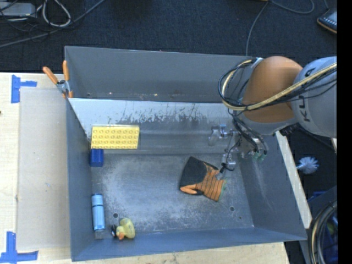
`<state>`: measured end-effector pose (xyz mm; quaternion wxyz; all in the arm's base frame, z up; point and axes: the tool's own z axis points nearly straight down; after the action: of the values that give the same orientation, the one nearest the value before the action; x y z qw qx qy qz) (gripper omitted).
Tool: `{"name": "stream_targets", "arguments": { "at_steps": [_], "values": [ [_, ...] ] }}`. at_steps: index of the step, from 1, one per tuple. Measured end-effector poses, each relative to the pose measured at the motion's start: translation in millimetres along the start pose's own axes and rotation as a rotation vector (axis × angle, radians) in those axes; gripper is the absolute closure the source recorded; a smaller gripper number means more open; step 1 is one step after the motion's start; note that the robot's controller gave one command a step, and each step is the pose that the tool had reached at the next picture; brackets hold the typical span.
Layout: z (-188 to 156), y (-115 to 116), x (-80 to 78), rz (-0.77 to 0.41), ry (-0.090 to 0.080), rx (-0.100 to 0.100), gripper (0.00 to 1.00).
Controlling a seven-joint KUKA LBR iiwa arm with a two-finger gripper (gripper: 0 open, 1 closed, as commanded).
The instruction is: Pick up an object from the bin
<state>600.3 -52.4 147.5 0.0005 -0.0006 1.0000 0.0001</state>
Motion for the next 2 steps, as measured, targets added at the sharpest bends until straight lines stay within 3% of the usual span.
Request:
{"name": "stream_targets", "arguments": {
  "at_steps": [1,2],
  "values": [
    [53.4,2.0,0.0,0.002,0.006,-0.001,0.00],
    [36.6,25.7,-8.7,0.157,0.003,-0.001,0.00]
  ]
}}
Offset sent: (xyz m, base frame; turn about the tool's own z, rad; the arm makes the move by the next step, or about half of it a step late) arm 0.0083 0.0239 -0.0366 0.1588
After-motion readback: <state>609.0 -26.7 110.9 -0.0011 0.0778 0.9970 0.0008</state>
